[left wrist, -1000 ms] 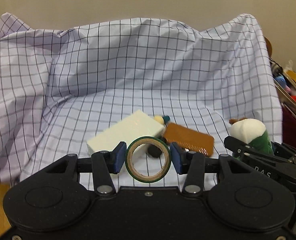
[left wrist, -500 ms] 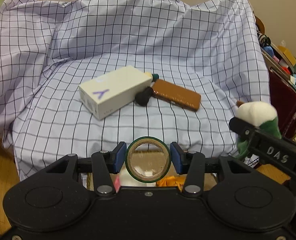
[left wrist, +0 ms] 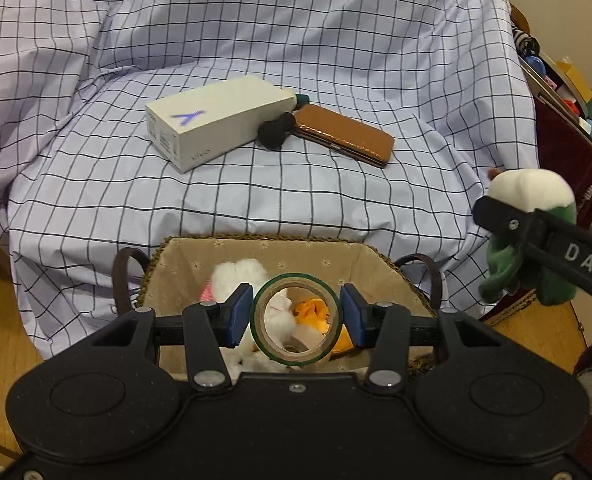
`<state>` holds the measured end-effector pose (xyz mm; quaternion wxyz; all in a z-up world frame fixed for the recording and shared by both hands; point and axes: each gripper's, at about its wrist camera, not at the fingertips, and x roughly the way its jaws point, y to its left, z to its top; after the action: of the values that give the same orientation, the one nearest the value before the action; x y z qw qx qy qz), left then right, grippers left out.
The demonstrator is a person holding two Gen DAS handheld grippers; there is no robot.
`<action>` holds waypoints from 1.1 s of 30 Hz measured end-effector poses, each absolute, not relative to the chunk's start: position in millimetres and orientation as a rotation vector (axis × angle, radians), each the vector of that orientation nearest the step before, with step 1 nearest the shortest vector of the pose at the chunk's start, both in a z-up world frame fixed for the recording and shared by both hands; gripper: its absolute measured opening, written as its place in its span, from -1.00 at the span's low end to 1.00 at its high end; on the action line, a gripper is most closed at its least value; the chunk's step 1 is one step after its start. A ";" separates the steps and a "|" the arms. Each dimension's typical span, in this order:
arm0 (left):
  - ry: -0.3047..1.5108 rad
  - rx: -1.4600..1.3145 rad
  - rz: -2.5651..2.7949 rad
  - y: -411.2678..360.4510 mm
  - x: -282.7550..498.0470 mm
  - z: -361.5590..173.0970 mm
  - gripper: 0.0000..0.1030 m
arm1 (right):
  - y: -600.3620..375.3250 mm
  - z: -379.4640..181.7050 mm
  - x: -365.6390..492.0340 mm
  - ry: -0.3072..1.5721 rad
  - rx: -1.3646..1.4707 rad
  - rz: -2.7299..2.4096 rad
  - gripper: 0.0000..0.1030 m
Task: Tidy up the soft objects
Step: 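Carry the tape roll with the left tool while the right tool carries the turtle to the basket, then open the right tool to drop the turtle into the basket while the left tool holds the tape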
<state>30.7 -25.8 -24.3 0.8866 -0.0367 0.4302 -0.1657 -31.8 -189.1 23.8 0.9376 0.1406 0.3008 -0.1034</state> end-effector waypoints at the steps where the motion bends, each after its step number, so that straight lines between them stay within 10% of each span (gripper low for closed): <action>1: 0.893 -0.074 -0.352 -27.4 30.4 -24.7 -0.08 | -189.2 22.5 -32.1 0.617 0.286 -0.214 0.23; 33: 0.891 -0.119 -0.127 2.2 21.5 -37.0 0.50 | -159.3 -2.8 -25.5 0.739 0.210 -0.144 0.25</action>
<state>21.5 2.2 -37.0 0.8987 -0.0575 0.4305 -0.0612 -25.5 -159.3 -2.8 0.9246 0.1024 0.3600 -0.0702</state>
